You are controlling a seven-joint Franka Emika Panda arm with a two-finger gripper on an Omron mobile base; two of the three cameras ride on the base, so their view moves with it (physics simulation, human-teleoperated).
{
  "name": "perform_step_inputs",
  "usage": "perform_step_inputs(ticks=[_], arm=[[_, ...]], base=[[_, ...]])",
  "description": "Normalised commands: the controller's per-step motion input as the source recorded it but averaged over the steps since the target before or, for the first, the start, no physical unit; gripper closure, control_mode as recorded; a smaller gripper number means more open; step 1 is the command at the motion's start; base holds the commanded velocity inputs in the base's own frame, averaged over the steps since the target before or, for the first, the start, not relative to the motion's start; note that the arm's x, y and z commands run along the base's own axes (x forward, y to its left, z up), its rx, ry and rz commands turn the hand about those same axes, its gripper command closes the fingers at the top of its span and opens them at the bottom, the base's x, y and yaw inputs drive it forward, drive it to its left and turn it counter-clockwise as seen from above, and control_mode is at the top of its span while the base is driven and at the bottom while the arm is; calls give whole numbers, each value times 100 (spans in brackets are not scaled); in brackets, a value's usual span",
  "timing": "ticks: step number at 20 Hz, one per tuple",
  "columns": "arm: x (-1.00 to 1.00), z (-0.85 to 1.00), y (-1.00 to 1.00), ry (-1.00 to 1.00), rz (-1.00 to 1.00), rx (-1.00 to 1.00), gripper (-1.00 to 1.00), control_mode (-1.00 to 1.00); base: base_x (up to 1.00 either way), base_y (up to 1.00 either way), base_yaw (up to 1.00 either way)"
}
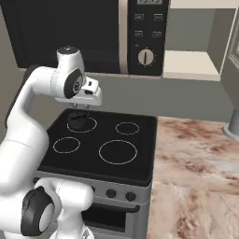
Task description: Turn on the rear left burner of the stove.
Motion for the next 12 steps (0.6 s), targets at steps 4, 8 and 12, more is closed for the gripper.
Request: perform_step_inputs(ticks=[4,8,12], arm=[[-3,0,0,0,0,0,-100,100],[0,0,0,0,0,0,-100,100],[0,0,0,0,0,0,-100,100]], base=[[-22,14,4],[-59,54,9],[-46,57,5]])
